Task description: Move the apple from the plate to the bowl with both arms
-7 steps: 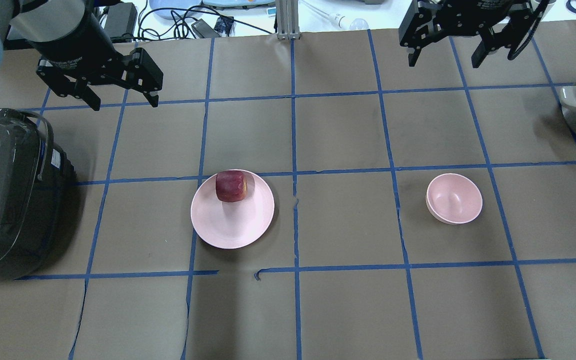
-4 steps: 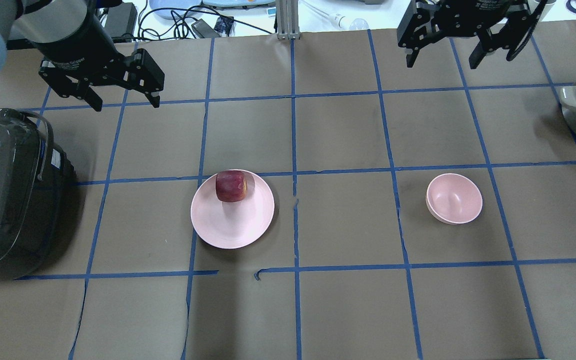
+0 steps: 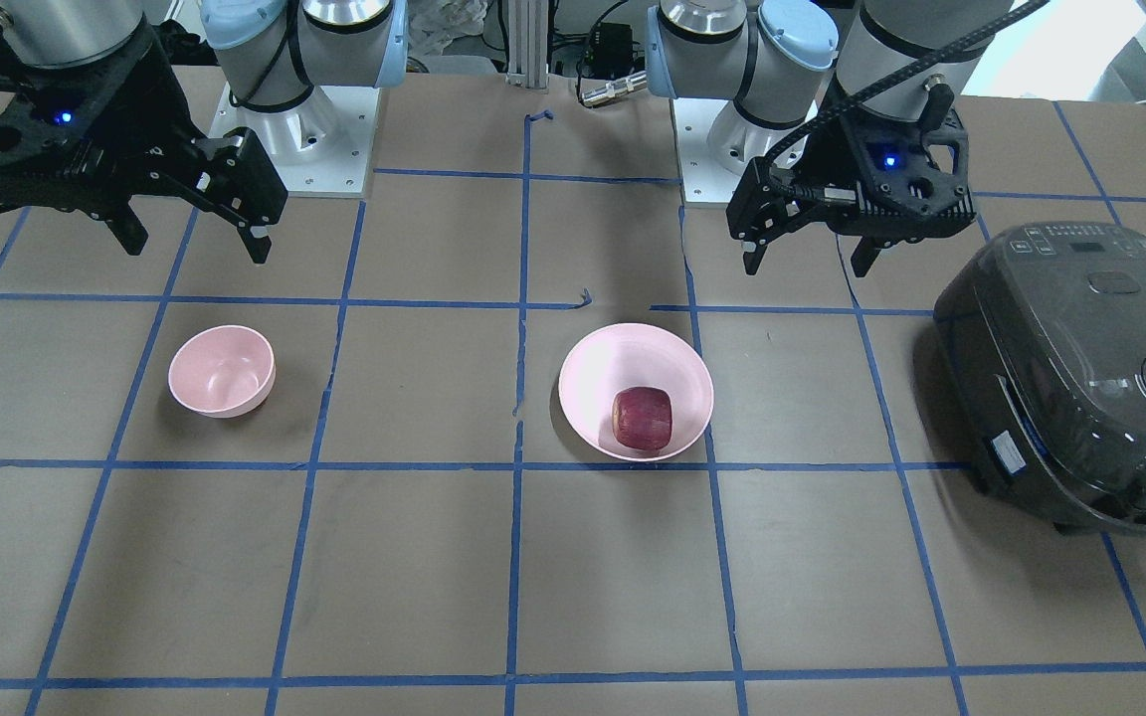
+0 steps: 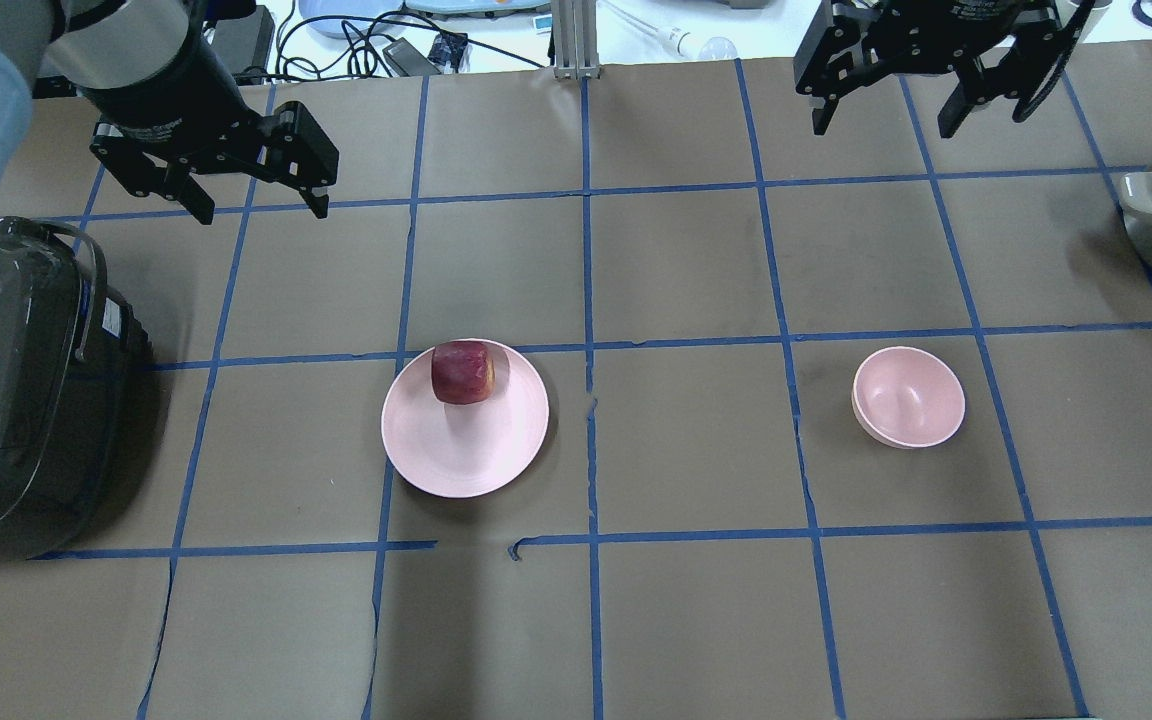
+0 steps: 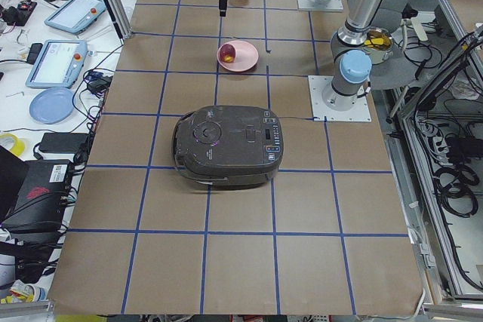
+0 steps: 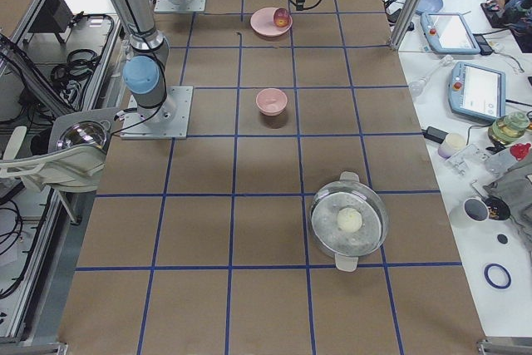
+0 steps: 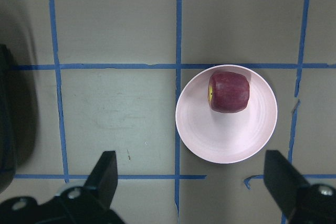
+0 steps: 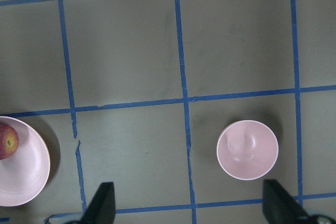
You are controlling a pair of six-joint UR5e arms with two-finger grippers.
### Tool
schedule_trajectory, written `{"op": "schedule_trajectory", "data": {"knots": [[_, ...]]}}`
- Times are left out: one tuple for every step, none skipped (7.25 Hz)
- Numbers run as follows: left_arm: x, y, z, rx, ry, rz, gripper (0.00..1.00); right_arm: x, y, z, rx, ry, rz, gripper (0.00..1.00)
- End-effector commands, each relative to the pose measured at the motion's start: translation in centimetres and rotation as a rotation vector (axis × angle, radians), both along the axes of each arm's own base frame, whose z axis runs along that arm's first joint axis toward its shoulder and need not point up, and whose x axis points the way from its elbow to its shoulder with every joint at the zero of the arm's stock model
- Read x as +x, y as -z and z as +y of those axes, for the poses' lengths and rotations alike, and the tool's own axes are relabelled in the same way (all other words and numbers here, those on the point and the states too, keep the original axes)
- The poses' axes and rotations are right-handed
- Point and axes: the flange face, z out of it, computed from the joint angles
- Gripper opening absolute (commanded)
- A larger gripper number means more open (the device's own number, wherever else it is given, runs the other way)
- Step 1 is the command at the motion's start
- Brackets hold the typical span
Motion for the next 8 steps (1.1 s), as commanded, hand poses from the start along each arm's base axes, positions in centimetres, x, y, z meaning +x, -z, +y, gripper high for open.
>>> {"op": "schedule_trajectory", "data": {"knots": [[-0.1, -0.2, -0.2, -0.015, 0.000, 0.000, 1.00, -0.3, 0.4, -0.1, 0.006, -0.005, 0.004, 1.00], [-0.1, 0.3, -0.4, -0.007, -0.002, 0.007, 1.00, -0.8, 0.6, -0.4, 0.007, -0.011, 0.005, 1.00], [-0.2, 1.4, -0.8, 0.013, -0.004, 0.010, 1.00, -3.3, 1.5, -1.1, 0.025, 0.018, 0.005, 1.00], [-0.3, 4.2, -1.4, 0.040, -0.002, 0.011, 1.00, -7.8, 3.5, -1.9, 0.071, 0.085, -0.001, 1.00], [-0.9, 8.0, -2.6, 0.012, 0.001, 0.012, 1.00, -12.4, 6.4, -1.6, 0.131, 0.063, -0.011, 1.00], [-3.1, 10.9, -2.5, 0.001, -0.055, 0.019, 1.00, -15.3, 9.7, -1.1, 0.182, 0.010, -0.029, 1.00], [-6.2, 13.7, -2.4, 0.021, -0.052, 0.007, 1.00, -17.9, 14.0, -0.9, 0.211, 0.030, -0.034, 1.00], [-7.0, 16.2, -1.9, 0.064, -0.040, -0.004, 1.00, -19.1, 18.5, -0.3, 0.216, 0.045, -0.036, 1.00]]}}
